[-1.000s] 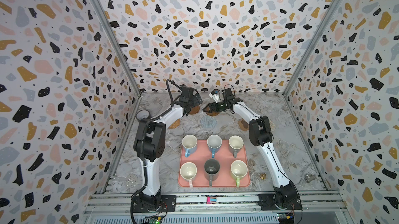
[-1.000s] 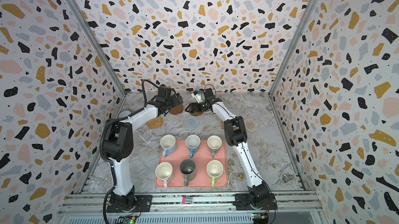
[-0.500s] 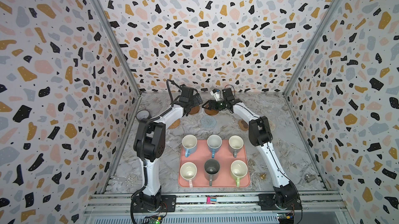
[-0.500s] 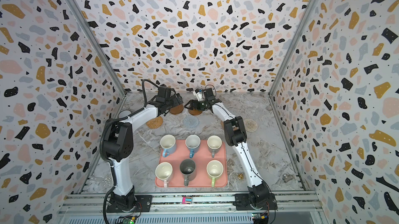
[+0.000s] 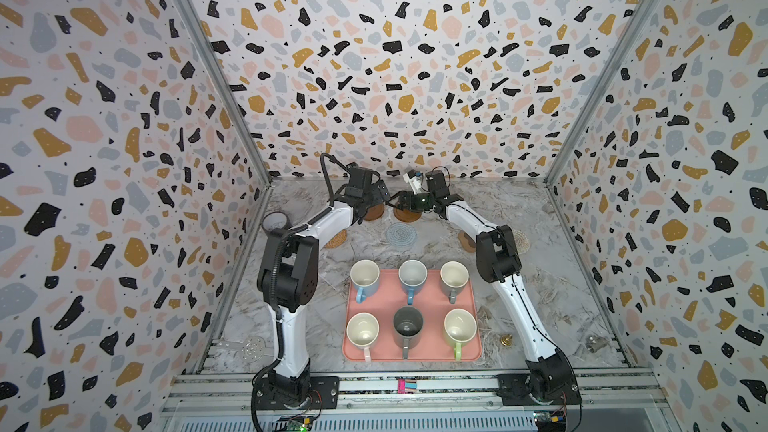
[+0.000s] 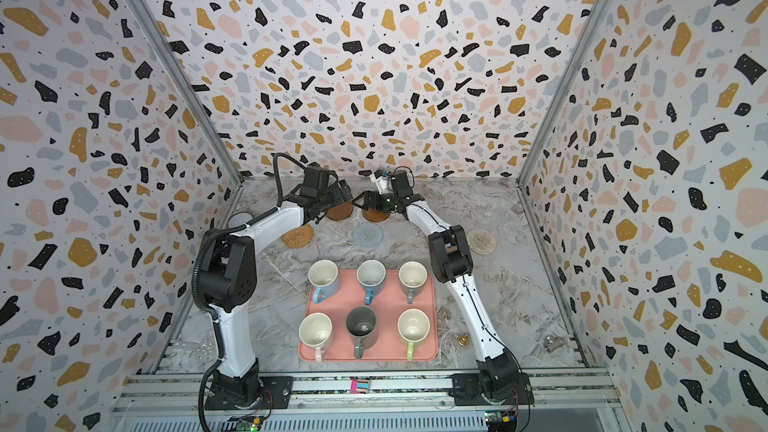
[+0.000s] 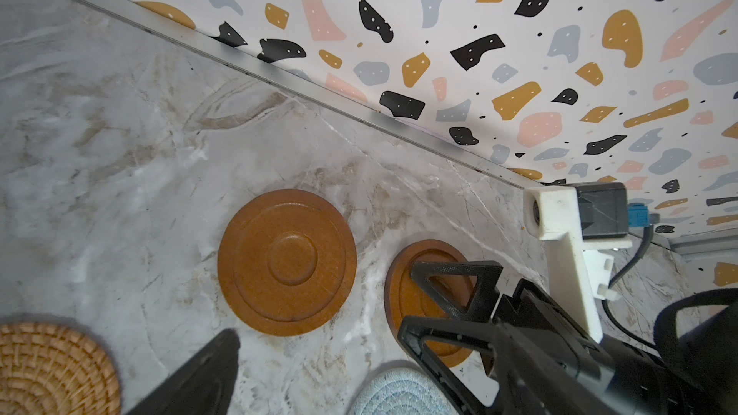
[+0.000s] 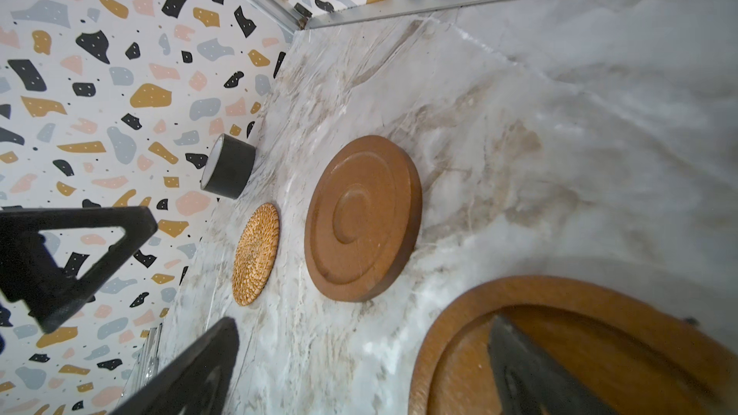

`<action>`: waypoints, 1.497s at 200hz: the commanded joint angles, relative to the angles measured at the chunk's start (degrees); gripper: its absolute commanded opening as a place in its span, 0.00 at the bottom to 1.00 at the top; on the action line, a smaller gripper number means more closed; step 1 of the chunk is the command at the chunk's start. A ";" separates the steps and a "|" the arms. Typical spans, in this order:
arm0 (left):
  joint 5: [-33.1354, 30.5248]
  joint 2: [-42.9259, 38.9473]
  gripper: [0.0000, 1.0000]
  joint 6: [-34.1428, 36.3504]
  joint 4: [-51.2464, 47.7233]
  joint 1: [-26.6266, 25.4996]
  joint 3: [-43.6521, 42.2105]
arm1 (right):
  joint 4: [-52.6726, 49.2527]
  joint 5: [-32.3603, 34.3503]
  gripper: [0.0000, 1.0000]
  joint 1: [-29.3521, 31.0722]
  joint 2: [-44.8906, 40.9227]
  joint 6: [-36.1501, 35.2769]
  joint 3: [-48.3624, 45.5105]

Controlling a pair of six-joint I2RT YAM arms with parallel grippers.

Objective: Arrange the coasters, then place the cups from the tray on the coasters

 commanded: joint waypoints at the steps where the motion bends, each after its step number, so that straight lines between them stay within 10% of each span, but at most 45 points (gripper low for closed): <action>1: 0.34 -1.47 1.00 0.10 0.46 0.09 1.19 | -5.53 1.93 0.99 0.26 3.61 1.49 -1.24; 299: 0.74 -0.91 1.00 -0.35 2.13 0.19 1.55 | -16.93 7.70 0.99 -2.25 -16.29 -14.38 -13.52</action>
